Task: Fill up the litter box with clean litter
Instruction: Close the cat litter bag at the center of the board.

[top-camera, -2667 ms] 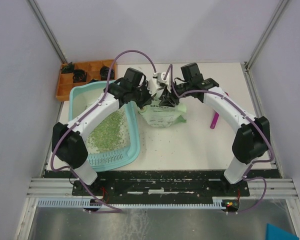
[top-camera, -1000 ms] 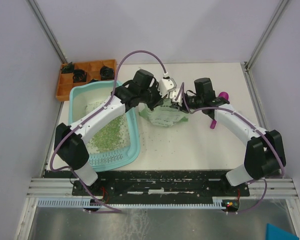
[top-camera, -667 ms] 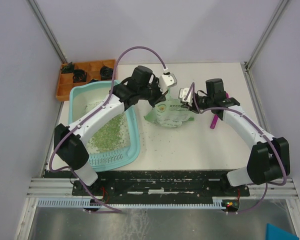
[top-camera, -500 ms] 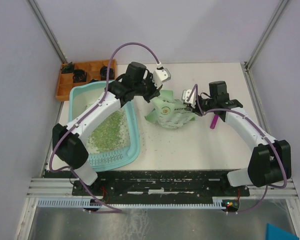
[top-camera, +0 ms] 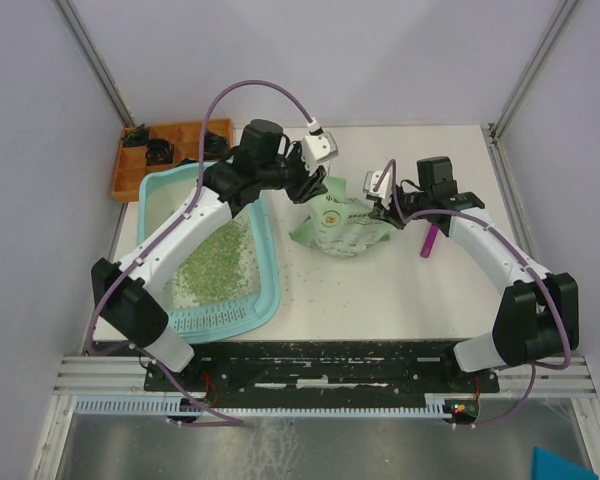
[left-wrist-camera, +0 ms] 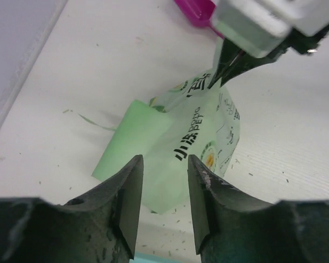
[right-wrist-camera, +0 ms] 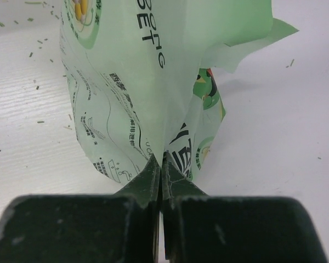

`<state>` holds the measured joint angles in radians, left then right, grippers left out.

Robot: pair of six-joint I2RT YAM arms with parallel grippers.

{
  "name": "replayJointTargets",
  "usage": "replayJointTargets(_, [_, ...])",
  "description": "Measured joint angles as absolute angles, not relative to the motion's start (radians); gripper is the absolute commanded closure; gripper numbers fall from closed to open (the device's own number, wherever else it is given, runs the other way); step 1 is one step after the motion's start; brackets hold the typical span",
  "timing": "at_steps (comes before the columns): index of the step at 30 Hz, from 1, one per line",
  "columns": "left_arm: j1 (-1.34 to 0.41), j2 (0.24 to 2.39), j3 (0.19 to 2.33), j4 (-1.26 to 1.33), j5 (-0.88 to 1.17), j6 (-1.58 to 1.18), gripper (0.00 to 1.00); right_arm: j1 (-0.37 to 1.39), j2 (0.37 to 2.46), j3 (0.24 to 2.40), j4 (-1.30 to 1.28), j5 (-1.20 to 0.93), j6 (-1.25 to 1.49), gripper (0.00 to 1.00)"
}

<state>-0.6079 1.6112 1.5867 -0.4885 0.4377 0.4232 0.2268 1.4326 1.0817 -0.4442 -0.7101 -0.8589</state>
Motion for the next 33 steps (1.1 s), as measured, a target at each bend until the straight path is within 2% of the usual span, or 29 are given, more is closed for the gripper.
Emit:
replayJointTargets(8, [-0.650,1.542,1.579,-0.492,0.472,0.443,0.44,0.227,1.464,1.125,-0.459,-0.706,-0.810,0.98])
replayJointTargets(15, [-0.724,1.608,1.565,-0.500,0.416,0.513,0.43,0.228,1.464,1.132,-0.487,-0.712,-0.808,0.98])
replayJointTargets(17, [-0.731,1.636,1.565,-0.500,0.399,0.528,0.39,0.228,1.464,1.133,-0.492,-0.715,-0.807,0.98])
replayJointTargets(25, [-0.729,1.710,1.534,-0.492,0.275,0.613,0.41,0.229,1.464,1.142,-0.511,-0.722,-0.793,0.98])
replayJointTargets(27, [-0.729,1.710,1.529,-0.492,0.254,0.631,0.45,0.229,1.464,1.143,-0.513,-0.723,-0.789,0.98])
replayJointTargets(28, [-0.729,1.710,1.528,-0.494,0.250,0.644,0.50,0.229,1.464,1.143,-0.513,-0.723,-0.789,0.98])
replayJointTargets(29, [-0.731,1.710,1.528,-0.498,0.244,0.657,0.61,0.229,1.464,1.143,-0.513,-0.724,-0.789,0.98])
replayJointTargets(31, [-0.731,1.710,1.528,-0.510,0.239,0.676,0.94,0.229,1.464,1.145,-0.517,-0.725,-0.786,0.98])
replayJointTargets(33, [-0.732,1.710,1.528,-0.541,0.242,0.694,0.97,0.231,1.464,1.152,-0.517,-0.727,-0.785,0.98])
